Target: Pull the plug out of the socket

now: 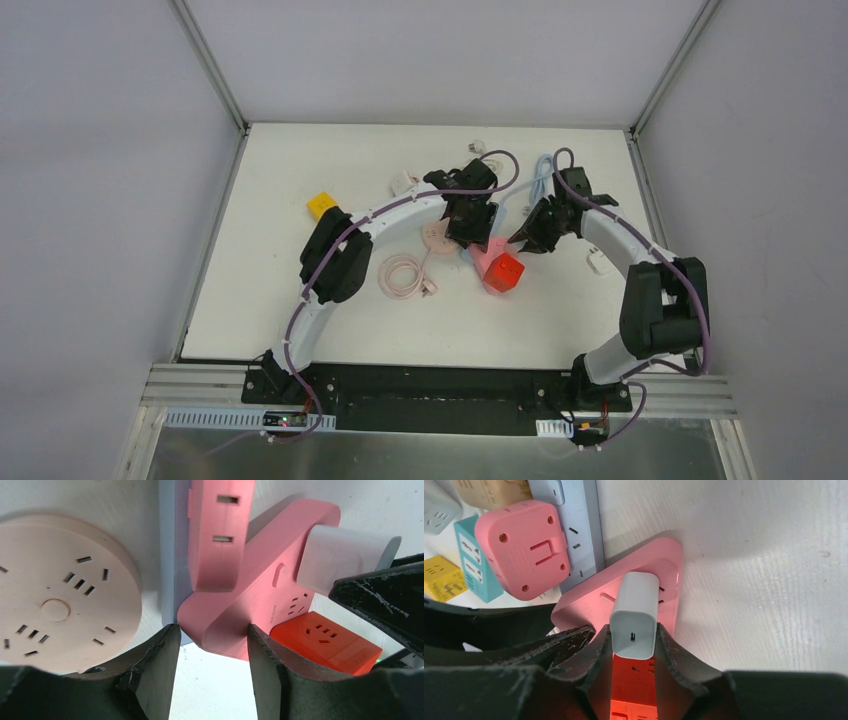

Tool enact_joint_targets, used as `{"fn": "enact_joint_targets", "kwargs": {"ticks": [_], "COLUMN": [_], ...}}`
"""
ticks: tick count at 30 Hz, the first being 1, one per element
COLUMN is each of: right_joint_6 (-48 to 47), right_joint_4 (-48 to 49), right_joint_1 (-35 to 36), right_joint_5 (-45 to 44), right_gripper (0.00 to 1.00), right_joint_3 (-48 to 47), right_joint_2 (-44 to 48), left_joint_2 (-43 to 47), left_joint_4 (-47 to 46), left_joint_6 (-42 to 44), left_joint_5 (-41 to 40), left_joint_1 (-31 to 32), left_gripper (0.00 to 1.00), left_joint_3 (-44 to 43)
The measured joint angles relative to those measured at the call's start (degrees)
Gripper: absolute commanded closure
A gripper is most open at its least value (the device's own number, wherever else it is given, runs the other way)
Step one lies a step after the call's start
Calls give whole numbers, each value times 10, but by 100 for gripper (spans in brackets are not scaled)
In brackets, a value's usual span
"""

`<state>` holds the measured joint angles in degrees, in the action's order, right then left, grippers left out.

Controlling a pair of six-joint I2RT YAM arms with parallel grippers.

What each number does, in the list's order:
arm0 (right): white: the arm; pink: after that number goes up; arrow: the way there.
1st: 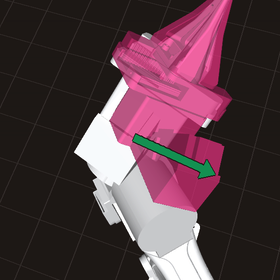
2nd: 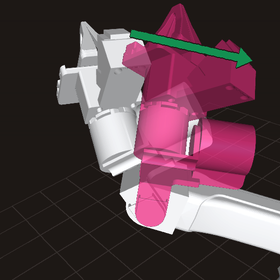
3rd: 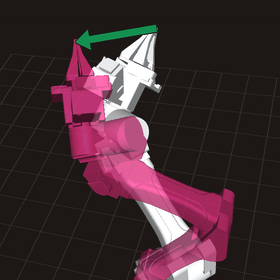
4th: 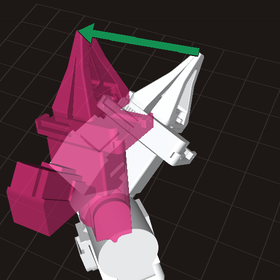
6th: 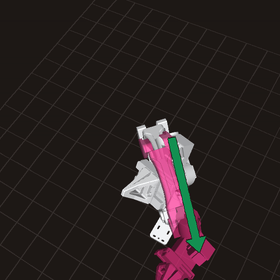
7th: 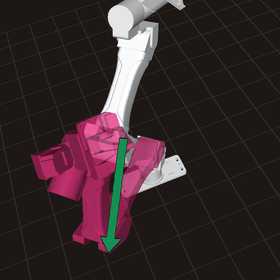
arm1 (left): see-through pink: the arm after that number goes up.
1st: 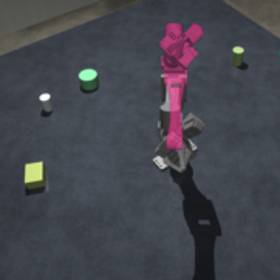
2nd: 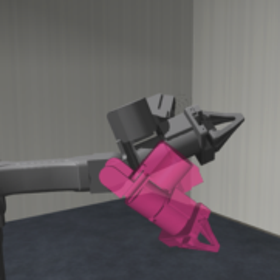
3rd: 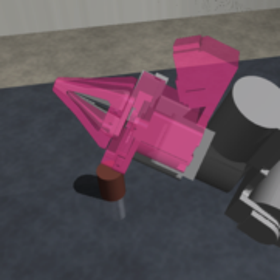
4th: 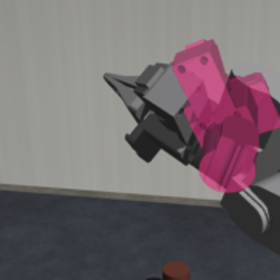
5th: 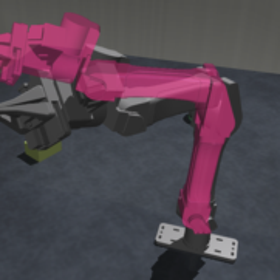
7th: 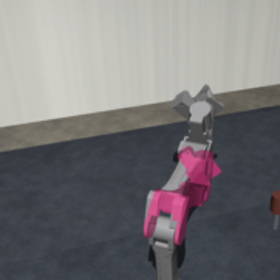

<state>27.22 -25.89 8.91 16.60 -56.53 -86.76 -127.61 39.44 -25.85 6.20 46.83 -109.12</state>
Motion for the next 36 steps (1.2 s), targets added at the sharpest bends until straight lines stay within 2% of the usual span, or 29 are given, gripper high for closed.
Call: {"fn": "enact_joint_targets", "kwargs": {"ticks": [5, 8, 13, 16, 20, 23, 30, 33, 36], "right_joint_6": [14, 14, 2, -3, -5, -1, 8, 9, 9], "right_joint_4": [-78, -89, -46, 10, 49, 69, 37, 30, 21], "right_joint_1": [28, 33, 20, -10, -40, -41, -4, -10, -33], "right_joint_5": [-41, -47, -25, 21, 63, 60, 0, -14, -20], "right_gripper": [100, 100, 100, 100, 100, 100, 100, 100, 100], "right_joint_3": [-84, -94, -50, 16, 54, 54, -2, -4, -4], "right_joint_2": [-56, -63, -33, 12, 44, 45, 17, 22, 42], "left_joint_2": [0, 0, 0, 0, 0, 0, -1, -2, -4], "left_joint_4": [7, 9, 12, 13, 14, 16, 20, 24, 32], "left_joint_6": [15, 18, 19, 18, 18, 18, 18, 19, 20], "left_joint_5": [-6, -7, -10, -8, -8, -8, -7, -6, 0], "left_joint_1": [0, 0, 0, 1, 3, 4, 4, 3, 2], "left_gripper": [49, 50, 51, 51, 51, 52, 52, 48, 40], "left_joint_3": [-2, -3, -3, -3, -2, -2, -3, -6, -12]}}
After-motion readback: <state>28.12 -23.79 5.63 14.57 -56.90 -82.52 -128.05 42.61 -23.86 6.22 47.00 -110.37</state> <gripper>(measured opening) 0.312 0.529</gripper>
